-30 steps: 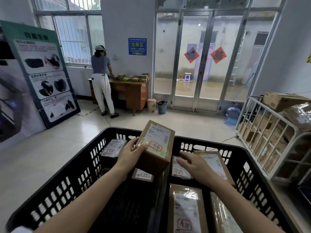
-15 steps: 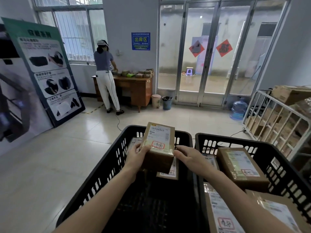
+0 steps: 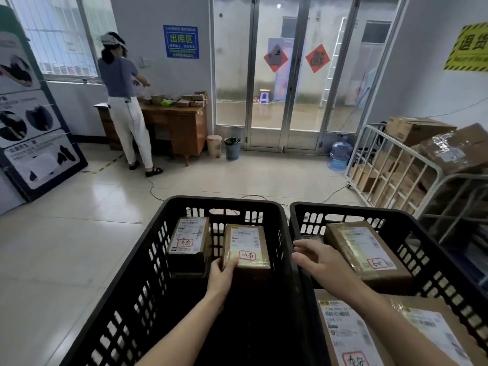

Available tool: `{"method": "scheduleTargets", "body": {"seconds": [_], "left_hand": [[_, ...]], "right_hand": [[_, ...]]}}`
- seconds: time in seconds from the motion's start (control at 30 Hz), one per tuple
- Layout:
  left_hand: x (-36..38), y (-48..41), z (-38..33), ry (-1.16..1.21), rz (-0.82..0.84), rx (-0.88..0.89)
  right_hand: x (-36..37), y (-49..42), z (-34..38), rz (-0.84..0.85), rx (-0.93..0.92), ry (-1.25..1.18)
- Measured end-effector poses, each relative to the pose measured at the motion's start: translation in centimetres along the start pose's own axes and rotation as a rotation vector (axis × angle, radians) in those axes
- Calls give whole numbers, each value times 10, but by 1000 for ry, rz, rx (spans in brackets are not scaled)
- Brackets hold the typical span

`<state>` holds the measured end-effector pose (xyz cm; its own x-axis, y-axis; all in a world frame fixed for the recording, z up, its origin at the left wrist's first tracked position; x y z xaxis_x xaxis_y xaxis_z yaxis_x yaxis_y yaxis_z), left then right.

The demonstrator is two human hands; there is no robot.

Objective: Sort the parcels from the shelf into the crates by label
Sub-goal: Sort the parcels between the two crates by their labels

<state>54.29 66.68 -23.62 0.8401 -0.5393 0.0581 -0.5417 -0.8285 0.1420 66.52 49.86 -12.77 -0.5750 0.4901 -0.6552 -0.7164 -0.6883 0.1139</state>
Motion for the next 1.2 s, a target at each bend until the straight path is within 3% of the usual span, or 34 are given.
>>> {"method": "scheduleTargets", "body": {"seconds": [0.33, 0.47, 0.53, 0.67, 0.77, 0.97, 1.2], "left_hand": [[15, -34, 22, -21, -1, -14], [19, -36, 25, -149, 52, 20], [17, -39, 23, -364, 106, 127], [9, -43, 10, -1145, 271, 569], [10, -45, 4, -1418, 455, 679], [15, -53, -2, -1496, 535, 685], [14, -43, 0, -1493, 500, 662]], "right_hand": [[6, -10, -4, -6, -18, -74], [8, -11, -5, 4, -12, -94], [7, -12, -7, 6, -12, -92], [6, -11, -10, 3, -14, -105], [6, -10, -12, -1, -18, -109], [6, -12, -19, -9, -14, -122], [4, -8, -18, -8, -12, -117]]}}
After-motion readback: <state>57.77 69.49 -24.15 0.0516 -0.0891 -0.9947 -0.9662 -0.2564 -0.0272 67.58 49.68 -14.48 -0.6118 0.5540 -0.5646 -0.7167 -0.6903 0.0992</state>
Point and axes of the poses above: each hand's wrist, its own y-axis away from the middle knuckle, its own x-axis out of the palm, z = x × y, the point moved 2 cm from there along -y, towards the middle knuckle, and after that the axes turned 15 degrees about x, right-handed, at the moved point
